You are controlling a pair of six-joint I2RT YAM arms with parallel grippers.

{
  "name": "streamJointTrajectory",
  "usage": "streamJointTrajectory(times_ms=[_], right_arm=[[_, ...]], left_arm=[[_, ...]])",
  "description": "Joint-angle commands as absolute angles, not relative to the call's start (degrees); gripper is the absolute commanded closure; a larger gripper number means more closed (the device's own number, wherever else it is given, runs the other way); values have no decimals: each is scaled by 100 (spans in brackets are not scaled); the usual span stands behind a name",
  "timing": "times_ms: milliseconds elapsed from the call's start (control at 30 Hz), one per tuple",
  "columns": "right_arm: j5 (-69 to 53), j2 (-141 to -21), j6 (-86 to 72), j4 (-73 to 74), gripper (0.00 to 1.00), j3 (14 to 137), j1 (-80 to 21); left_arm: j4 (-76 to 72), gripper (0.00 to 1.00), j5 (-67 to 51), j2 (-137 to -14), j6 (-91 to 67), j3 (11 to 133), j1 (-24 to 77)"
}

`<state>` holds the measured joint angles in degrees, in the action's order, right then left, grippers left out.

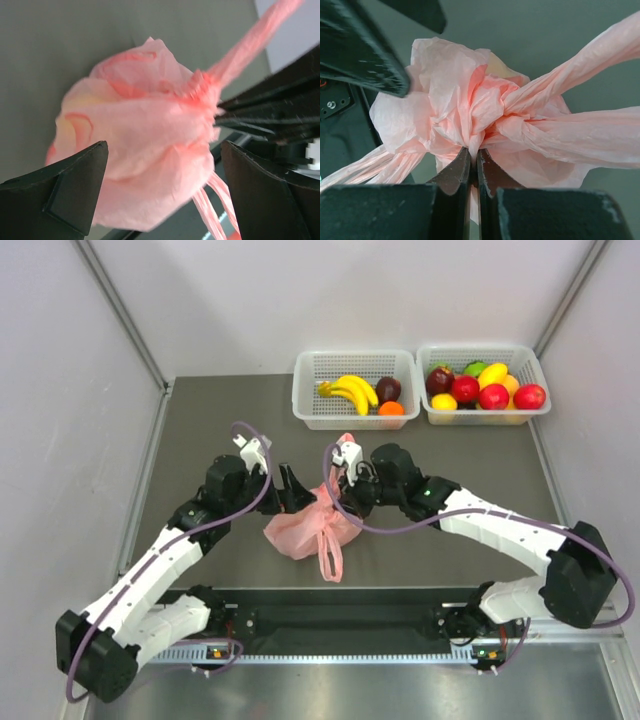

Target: Untie the knot of the plastic bag and take out the fruit

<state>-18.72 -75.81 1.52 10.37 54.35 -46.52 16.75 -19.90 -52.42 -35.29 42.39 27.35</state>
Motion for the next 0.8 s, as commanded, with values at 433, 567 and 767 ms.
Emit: streamJointTrajectory(times_ms=[433,567,767], right_arm=[[-1943,-7734,237,923,100,5563,-5194],[-1680,-7726,115,932,84,5590,-5186],[-739,-7603,-272,1028,16,5520,-5186]], left_arm=[[1152,24,-1510,-5757,-2514,4351,3437],[1002,92,-1854,-5845,-2540,4307,3437],[1037,100,-1548,-5652,-2601,4210,3437]])
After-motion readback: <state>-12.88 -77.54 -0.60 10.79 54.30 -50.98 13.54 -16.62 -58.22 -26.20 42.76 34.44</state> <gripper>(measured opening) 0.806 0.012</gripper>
